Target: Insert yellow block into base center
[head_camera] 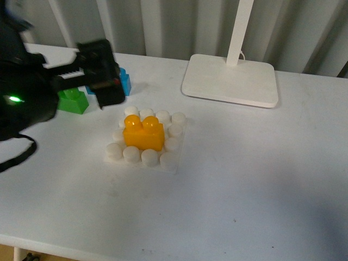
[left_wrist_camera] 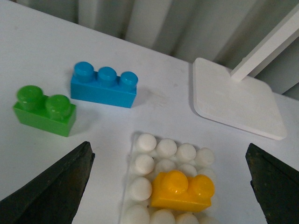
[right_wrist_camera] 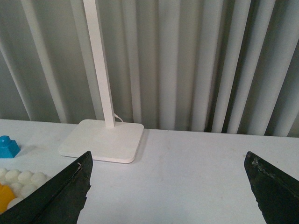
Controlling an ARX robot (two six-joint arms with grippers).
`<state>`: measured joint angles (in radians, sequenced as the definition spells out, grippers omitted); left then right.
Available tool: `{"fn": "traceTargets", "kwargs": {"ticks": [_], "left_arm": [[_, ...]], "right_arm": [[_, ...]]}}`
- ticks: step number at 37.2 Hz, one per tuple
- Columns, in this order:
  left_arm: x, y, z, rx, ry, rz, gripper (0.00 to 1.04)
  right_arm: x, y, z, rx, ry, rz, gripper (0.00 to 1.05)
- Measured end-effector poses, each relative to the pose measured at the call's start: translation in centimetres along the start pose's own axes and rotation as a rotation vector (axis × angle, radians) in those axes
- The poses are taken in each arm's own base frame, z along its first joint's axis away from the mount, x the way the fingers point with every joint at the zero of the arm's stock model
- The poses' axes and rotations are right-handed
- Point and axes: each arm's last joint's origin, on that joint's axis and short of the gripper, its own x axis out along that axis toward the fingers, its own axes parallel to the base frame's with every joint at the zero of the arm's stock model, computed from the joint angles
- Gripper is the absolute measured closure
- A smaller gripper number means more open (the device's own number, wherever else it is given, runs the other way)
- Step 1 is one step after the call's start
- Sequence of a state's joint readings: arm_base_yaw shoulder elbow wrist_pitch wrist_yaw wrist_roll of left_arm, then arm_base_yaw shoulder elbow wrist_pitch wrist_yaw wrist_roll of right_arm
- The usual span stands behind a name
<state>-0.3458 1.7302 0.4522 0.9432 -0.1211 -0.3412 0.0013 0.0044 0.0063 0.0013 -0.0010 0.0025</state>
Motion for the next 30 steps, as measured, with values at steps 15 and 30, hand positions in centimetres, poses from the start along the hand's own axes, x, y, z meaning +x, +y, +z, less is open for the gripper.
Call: {"fn": "traceTargets", "kwargs": {"ticks": [15,30], "left_arm": [[-9.9,6.6,3.7,0.173,-0.356,0.160,0.44],[-13.2,6.2,2.4,0.246,-0.350,0.162,1.01]], "right_arm": [[0.0,0.0,0.0,0.000,0.000,-0.001,0.09],[0.0,0.0,0.0,0.000,0.000,0.000,0.09]]}}
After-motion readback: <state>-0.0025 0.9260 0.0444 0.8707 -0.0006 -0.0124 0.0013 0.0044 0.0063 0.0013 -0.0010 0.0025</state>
